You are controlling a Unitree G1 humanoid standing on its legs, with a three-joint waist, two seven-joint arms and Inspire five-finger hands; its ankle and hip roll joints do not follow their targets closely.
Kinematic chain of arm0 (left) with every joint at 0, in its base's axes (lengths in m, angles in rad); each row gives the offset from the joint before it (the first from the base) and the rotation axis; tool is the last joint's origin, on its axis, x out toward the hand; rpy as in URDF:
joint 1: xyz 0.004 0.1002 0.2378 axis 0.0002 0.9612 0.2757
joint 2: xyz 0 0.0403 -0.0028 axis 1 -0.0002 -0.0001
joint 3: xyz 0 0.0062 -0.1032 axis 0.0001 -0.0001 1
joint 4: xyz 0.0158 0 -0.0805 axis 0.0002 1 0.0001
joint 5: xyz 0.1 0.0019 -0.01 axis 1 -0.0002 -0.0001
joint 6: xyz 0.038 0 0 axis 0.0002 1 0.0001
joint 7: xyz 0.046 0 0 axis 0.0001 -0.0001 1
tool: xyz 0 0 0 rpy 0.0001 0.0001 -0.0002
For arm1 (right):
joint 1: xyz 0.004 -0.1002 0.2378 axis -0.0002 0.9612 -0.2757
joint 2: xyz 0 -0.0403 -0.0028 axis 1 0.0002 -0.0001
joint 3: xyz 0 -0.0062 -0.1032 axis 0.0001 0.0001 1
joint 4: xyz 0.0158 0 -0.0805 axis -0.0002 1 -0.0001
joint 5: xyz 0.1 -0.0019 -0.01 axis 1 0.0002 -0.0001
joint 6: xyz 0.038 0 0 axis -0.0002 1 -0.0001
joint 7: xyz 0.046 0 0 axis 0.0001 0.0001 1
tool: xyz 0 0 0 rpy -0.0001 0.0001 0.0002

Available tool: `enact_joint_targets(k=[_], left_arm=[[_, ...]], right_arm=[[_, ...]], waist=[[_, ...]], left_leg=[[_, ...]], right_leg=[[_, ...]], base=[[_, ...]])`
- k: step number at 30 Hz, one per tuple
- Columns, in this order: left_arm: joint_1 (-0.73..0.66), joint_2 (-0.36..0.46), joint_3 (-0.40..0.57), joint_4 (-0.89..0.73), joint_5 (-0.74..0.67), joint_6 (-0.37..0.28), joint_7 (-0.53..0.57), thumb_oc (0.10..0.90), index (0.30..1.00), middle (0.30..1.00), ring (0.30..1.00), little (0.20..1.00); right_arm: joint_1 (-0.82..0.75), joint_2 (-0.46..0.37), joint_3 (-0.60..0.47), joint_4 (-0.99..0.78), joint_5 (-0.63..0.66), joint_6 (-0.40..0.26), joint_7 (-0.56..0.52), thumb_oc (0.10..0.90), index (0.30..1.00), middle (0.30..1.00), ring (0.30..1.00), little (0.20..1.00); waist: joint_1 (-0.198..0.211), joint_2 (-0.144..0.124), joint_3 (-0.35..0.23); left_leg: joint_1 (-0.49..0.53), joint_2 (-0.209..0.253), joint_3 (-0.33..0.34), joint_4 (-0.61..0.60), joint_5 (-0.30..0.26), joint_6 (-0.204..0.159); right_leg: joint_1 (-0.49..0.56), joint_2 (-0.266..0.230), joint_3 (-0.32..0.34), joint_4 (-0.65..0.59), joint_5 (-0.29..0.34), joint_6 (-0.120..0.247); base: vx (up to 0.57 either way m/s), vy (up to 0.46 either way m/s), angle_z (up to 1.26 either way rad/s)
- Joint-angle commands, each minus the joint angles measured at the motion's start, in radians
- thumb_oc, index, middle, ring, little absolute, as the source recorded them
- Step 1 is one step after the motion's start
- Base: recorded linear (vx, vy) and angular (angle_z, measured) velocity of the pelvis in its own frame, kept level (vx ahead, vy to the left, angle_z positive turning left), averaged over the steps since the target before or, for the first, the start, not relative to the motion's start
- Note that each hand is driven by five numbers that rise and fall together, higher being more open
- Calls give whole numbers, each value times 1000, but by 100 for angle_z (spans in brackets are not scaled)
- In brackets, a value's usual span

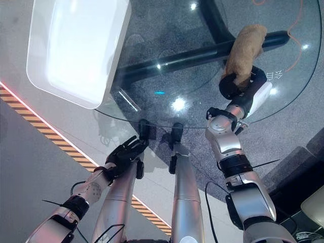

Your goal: Wipe the table with a cloth and put it in the basket.

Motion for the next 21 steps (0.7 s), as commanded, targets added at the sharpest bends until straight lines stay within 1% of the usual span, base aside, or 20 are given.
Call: enact_joint_targets(k=[1, 12, 21], left_arm=[[140, -59, -57, 1, -1, 40, -36, 800, 900, 900, 900, 900], [135, -70, -68, -1, 3, 29, -31, 800, 900, 900, 900, 900], [132, -75, -82, -16, 1, 25, -19, 800, 900, 900, 900, 900]], right_arm=[[-34, 16, 116, -180, -105, -14, 179, 100, 300, 300, 300, 200], [-1, 65, 208, -197, -151, 4, 319, 100, 300, 300, 300, 200], [24, 103, 275, -209, -180, 16, 384, 100, 300, 300, 300, 200]], waist=[[36, 18, -20], [41, 17, -20], [44, 19, -20]], left_leg=[[-50, -21, -3, 209, -140, 45], [-60, -26, -7, 203, -133, 45], [-71, -30, -11, 198, -124, 43]], right_leg=[[1, 6, 33, -147, 139, 79], [-9, -2, 21, -148, 138, 80], [-20, -5, 14, -146, 138, 81]], base=[[10, 34, 0], [0, 0, 0], [5, 6, 3]])
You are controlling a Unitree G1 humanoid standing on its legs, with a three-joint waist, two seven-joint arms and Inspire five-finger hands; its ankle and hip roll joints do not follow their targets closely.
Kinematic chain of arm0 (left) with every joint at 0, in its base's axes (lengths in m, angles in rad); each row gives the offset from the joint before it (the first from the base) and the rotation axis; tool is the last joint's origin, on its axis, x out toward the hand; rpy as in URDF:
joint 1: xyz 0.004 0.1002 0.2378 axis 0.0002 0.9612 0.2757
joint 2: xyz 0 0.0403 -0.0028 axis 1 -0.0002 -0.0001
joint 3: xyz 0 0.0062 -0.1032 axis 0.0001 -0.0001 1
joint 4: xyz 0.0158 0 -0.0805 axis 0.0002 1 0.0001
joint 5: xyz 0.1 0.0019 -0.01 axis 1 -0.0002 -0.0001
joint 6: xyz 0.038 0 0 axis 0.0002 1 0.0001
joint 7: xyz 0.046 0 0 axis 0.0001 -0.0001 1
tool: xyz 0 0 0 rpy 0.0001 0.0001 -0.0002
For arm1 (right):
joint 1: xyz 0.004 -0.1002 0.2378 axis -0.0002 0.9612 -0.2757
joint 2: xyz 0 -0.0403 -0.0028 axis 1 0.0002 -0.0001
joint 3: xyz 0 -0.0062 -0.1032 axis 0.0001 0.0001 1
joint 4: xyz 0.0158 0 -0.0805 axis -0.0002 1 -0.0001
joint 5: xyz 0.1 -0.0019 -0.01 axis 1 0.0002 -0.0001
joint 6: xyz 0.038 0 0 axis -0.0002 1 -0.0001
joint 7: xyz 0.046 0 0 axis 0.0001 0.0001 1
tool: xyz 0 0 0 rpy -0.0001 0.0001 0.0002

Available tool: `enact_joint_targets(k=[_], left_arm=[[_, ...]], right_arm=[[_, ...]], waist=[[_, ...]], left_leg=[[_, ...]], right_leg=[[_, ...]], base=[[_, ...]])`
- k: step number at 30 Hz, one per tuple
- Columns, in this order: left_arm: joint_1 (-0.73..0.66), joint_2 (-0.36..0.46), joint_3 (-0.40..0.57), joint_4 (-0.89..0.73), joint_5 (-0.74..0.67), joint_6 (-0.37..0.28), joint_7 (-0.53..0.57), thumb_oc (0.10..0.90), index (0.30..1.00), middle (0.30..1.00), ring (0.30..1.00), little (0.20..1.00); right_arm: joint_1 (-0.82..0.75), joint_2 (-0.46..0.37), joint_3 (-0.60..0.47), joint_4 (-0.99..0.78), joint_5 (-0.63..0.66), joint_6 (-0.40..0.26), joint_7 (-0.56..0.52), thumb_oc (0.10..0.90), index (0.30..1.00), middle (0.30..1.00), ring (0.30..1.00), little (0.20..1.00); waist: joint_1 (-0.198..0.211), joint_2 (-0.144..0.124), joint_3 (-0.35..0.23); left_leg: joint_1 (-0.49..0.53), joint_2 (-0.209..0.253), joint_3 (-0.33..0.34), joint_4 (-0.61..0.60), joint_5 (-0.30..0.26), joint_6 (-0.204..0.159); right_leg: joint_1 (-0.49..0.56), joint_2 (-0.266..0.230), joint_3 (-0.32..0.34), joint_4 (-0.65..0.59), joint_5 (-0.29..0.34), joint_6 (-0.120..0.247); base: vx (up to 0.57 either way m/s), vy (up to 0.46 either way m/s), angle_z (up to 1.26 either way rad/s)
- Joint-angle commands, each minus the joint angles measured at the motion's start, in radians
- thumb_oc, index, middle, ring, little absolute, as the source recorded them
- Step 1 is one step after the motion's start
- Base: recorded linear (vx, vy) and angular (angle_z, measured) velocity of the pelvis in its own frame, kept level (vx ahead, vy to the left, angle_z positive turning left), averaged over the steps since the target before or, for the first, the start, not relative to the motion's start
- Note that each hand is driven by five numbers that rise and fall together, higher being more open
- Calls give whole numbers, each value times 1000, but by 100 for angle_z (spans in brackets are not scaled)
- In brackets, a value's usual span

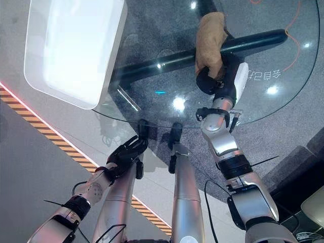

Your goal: Wipe the table with a cloth and put it in the basket.

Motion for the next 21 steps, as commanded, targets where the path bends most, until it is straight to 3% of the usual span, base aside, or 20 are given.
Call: enact_joint_targets(k=[1, 21], left_arm=[[130, -56, -84, -15, -2, 33, -14, 800, 900, 900, 900, 900], [107, -46, -108, -31, -27, 48, 2, 800, 900, 900, 900, 900]], right_arm=[[20, 105, 193, -108, -29, -12, 181, 100, 300, 300, 300, 200], [15, 92, 363, -183, -86, -16, 419, 100, 300, 300, 300, 200]], waist=[[46, 4, -18], [52, 8, -18]], left_leg=[[-67, -40, 12, 199, -131, 56], [-83, -44, 8, 203, -122, 51]], right_leg=[[-16, -9, 43, -164, 156, 102], [-33, -10, 34, -152, 148, 105]], base=[[0, 0, 0], [0, 0, 1]])
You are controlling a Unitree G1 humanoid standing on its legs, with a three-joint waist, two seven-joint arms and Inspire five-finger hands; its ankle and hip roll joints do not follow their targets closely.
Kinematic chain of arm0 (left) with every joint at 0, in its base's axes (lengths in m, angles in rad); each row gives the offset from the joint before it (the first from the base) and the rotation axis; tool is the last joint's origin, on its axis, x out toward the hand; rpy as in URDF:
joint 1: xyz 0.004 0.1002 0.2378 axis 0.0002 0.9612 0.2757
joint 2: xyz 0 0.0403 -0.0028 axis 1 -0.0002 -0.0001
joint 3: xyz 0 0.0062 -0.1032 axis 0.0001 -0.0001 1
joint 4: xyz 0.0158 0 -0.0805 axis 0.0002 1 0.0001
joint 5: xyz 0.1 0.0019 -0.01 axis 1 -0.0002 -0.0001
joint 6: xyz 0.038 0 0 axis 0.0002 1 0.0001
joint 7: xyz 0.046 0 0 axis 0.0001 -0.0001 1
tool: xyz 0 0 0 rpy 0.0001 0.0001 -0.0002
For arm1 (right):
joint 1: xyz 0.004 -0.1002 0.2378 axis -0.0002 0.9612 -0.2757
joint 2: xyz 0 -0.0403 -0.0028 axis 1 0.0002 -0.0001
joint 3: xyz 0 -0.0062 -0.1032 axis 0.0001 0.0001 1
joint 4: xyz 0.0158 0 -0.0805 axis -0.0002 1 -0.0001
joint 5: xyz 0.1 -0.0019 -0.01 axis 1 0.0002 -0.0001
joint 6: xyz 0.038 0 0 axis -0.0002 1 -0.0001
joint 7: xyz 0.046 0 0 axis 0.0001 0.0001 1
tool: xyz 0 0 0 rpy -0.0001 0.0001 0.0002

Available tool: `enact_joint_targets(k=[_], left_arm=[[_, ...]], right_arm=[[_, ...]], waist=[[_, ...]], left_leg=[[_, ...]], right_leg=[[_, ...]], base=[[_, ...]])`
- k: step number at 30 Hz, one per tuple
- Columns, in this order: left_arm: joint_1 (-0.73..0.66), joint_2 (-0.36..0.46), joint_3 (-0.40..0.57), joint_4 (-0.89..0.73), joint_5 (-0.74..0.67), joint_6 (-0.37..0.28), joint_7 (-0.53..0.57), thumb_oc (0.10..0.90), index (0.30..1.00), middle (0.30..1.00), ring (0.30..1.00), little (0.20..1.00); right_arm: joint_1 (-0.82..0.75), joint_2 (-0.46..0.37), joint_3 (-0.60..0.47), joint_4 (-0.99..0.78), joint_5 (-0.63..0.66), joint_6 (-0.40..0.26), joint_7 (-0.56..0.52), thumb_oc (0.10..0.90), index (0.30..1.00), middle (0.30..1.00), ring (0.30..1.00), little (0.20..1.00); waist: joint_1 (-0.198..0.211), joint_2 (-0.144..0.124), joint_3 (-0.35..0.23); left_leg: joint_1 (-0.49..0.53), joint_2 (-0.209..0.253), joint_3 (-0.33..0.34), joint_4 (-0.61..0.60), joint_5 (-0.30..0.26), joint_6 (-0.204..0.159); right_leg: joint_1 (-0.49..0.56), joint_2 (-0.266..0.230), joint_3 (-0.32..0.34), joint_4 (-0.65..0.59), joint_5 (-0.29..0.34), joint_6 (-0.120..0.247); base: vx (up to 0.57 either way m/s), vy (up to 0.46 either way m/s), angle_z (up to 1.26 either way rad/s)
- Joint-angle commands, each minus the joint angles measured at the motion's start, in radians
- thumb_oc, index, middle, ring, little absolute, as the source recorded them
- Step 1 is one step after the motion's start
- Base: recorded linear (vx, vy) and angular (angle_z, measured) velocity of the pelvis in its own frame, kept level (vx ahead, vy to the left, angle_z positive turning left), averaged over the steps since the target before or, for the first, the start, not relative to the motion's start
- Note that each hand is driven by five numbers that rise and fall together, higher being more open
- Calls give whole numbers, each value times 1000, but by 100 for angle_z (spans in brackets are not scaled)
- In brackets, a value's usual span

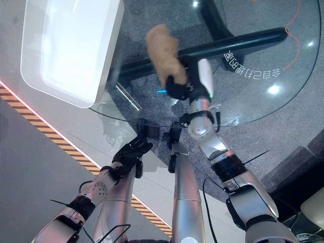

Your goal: Wipe the table with a cloth and put it in the basket.

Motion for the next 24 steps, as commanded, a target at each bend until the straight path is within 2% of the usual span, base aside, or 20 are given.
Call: enact_joint_targets(k=[1, 10, 15, 24], left_arm=[[107, -6, -100, 3, -19, 45, -1, 800, 900, 900, 900, 900], [100, 4, -107, -4, -31, 52, 6, 800, 900, 900, 900, 900], [94, 11, -110, -7, -40, 57, 13, 800, 900, 900, 900, 900], [95, 7, -103, 7, -41, 51, 21, 800, 900, 900, 900, 900]], right_arm=[[33, 93, 145, -83, 5, -26, 121, 100, 300, 300, 300, 200], [38, 78, 184, -114, 17, -23, 148, 100, 300, 300, 300, 200], [47, 76, 166, -88, 63, -53, 53, 100, 300, 300, 300, 200], [61, 63, 46, -70, 109, -114, -62, 100, 300, 300, 300, 200]], waist=[[25, -2, -14], [24, -6, -14], [23, -6, -14], [10, -13, -14]], left_leg=[[-61, -59, 15, 187, -125, 55], [-68, -57, 15, 186, -121, 53], [-73, -56, 13, 192, -121, 54], [-67, -51, 21, 198, -130, 58]], right_leg=[[-12, -24, 45, -171, 157, 121], [-19, -21, 41, -170, 156, 120], [-25, -17, 45, -161, 154, 120], [-24, -15, 53, -158, 160, 121]], base=[[5, -8, 12], [5, -11, 12], [4, -14, 4], [0, 0, 0]])
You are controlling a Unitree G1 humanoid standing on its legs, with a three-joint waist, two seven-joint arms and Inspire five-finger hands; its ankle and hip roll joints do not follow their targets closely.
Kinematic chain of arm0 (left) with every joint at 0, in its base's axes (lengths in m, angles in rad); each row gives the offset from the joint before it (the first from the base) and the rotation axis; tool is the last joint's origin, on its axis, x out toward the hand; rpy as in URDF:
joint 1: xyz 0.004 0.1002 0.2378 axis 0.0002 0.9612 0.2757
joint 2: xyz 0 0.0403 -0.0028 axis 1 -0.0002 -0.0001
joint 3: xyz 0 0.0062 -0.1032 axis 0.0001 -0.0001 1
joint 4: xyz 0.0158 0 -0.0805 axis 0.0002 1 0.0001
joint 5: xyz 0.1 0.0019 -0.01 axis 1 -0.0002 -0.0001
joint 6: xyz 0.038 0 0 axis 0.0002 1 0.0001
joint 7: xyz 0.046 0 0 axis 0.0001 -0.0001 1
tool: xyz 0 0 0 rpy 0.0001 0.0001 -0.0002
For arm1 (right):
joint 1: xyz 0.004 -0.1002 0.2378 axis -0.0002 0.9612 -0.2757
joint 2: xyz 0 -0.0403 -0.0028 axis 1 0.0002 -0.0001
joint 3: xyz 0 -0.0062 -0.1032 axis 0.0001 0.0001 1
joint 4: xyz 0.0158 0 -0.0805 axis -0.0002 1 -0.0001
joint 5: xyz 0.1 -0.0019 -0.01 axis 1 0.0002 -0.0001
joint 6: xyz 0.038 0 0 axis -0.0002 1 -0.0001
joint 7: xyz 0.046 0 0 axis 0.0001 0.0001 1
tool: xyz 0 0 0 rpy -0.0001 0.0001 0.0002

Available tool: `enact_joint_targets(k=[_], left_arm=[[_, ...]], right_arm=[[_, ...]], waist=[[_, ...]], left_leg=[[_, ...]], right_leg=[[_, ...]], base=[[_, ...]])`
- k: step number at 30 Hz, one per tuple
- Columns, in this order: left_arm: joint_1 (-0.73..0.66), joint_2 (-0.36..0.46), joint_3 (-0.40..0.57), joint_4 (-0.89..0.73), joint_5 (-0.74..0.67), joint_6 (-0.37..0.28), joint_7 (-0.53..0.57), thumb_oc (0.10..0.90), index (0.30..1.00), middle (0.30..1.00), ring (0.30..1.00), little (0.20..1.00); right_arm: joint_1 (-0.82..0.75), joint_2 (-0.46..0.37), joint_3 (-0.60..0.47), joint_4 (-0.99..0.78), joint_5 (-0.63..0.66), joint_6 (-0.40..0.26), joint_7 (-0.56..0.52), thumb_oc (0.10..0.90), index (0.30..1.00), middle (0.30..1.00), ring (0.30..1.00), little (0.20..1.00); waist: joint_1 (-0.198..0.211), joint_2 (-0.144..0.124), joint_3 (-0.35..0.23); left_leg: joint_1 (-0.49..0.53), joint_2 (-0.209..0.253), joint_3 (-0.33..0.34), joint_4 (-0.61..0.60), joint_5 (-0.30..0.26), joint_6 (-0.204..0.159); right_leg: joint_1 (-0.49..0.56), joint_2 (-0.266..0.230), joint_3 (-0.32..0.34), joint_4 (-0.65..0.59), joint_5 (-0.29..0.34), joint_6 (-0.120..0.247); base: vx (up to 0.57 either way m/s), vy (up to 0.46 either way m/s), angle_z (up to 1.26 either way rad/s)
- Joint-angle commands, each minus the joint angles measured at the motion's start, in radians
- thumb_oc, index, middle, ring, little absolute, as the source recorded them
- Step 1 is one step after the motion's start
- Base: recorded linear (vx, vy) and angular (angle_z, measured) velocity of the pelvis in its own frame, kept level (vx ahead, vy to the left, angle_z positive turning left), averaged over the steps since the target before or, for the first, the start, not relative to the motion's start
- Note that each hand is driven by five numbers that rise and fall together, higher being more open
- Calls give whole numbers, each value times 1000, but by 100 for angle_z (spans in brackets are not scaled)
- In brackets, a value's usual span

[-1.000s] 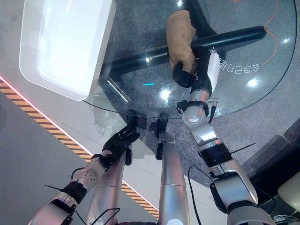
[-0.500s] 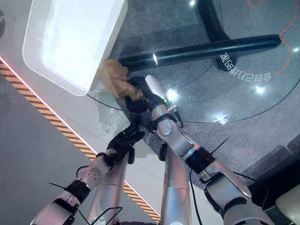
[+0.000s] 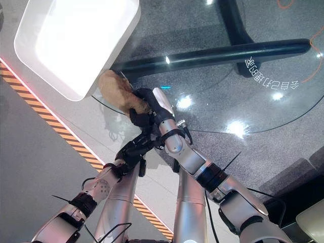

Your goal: Wipe the table with a cloth and put it in the basket.

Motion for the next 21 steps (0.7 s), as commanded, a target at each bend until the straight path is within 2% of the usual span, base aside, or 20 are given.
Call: enact_joint_targets(k=[1, 4, 5, 6, 7, 11, 12, 14, 15, 16, 21], left_arm=[[125, -4, -68, 18, -8, 42, -1, 800, 900, 900, 900, 900], [136, -5, -60, 23, 0, 37, -6, 800, 900, 900, 900, 900], [162, -6, -66, 24, 1, 35, -9, 800, 900, 900, 900, 900], [145, -3, -54, 27, 1, 33, -10, 800, 900, 900, 900, 900], [167, -4, -60, 28, 2, 34, -10, 800, 900, 900, 900, 900], [182, -2, -46, 31, 10, 31, -19, 800, 900, 900, 900, 900], [169, 1, -33, 31, 18, 30, -24, 800, 900, 900, 900, 900], [176, 5, -29, 33, 22, 28, -31, 800, 900, 900, 900, 900], [200, 5, -33, 35, 24, 28, -34, 800, 900, 900, 900, 900], [182, 8, -21, 36, 28, 26, -38, 800, 900, 900, 900, 900], [193, 15, -14, 30, 33, 19, -44, 800, 900, 900, 900, 900]], right_arm=[[29, 1, -88, -42, 28, -69, -70, 100, 300, 300, 300, 200], [38, -3, -136, -53, 51, -83, -123, 100, 300, 300, 300, 200], [64, 0, -145, -54, 52, -88, -133, 100, 300, 300, 300, 200], [49, -7, -178, -53, 49, -97, -152, 100, 300, 300, 300, 200], [70, -4, -179, -52, 48, -100, -160, 100, 300, 300, 300, 200], [66, -21, -240, -52, 43, -99, -215, 100, 300, 300, 300, 200], [44, -33, -271, -48, 46, -101, -235, 100, 300, 300, 300, 200], [41, -44, -298, -41, 45, -93, -260, 100, 300, 300, 300, 200], [57, -48, -307, -36, 51, -90, -270, 100, 300, 300, 300, 200], [33, -63, -327, -27, 61, -87, -279, 100, 300, 300, 300, 200], [38, -102, -381, -4, 83, -70, -322, 100, 300, 300, 300, 200]], waist=[[7, -10, -15], [4, -12, -15], [9, -10, -15], [1, -13, -15], [6, -11, -15], [3, -12, -15], [-2, -15, -15], [-3, -17, -15], [1, -17, -15], [-4, -21, -15], [-9, -26, -15]], left_leg=[[-37, -16, 63, 191, -137, 58], [-32, -13, 65, 192, -141, 59], [7, -8, 61, 198, -173, 56], [-29, -11, 67, 195, -145, 59], [8, -7, 63, 201, -176, 57], [10, -4, 65, 207, -185, 59], [-26, -6, 70, 202, -157, 63], [-24, -6, 70, 204, -161, 64], [14, -1, 65, 209, -193, 61], [-23, -5, 69, 203, -162, 65], [-22, -2, 69, 200, -166, 66]], right_leg=[[-1, 23, 90, -195, 185, 117], [2, 23, 93, -194, 185, 117], [36, 29, 96, -183, 156, 123], [4, 24, 96, -192, 186, 118], [38, 29, 99, -182, 158, 124], [38, 30, 102, -180, 158, 124], [5, 25, 101, -191, 188, 119], [8, 26, 101, -192, 188, 119], [43, 32, 104, -182, 160, 125], [9, 28, 102, -194, 190, 119], [14, 33, 104, -204, 193, 120]], base=[[0, 0, 0], [16, -3, -1], [0, 0, 0], [46, -14, -2], [3, -15, -4], [3, -16, -6], [-44, -20, -8], [2, -20, -6], [0, 0, 0], [0, 0, 0], [-10, -6, -1]])
